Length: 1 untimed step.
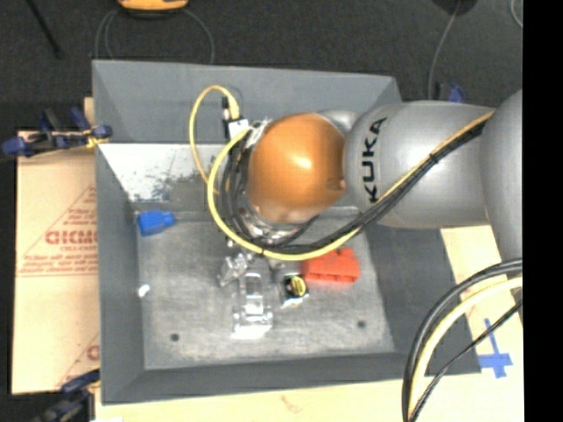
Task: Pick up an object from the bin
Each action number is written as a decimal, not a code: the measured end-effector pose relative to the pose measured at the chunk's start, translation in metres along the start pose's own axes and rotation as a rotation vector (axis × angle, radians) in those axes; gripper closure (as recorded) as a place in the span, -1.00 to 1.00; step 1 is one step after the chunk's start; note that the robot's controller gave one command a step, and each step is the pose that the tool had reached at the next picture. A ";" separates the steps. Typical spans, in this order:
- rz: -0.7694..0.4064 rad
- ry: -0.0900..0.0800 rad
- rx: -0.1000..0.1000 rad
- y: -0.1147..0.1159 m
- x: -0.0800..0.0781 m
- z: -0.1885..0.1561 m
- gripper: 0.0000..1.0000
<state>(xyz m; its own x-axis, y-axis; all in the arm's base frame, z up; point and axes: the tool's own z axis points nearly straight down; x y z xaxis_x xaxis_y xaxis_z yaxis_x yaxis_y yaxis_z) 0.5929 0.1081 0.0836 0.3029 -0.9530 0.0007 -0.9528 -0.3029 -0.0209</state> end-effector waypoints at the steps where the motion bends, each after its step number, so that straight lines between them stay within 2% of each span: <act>1: 0.006 -0.001 -0.016 -0.002 0.000 -0.044 1.00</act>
Offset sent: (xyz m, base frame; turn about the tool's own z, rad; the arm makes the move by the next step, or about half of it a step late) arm 0.0000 0.0001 0.0407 0.0000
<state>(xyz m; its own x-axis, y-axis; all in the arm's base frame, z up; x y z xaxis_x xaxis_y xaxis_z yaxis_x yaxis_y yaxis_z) 0.5944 0.1080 0.1272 0.2976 -0.9547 -0.0003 -0.9547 -0.2976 -0.0051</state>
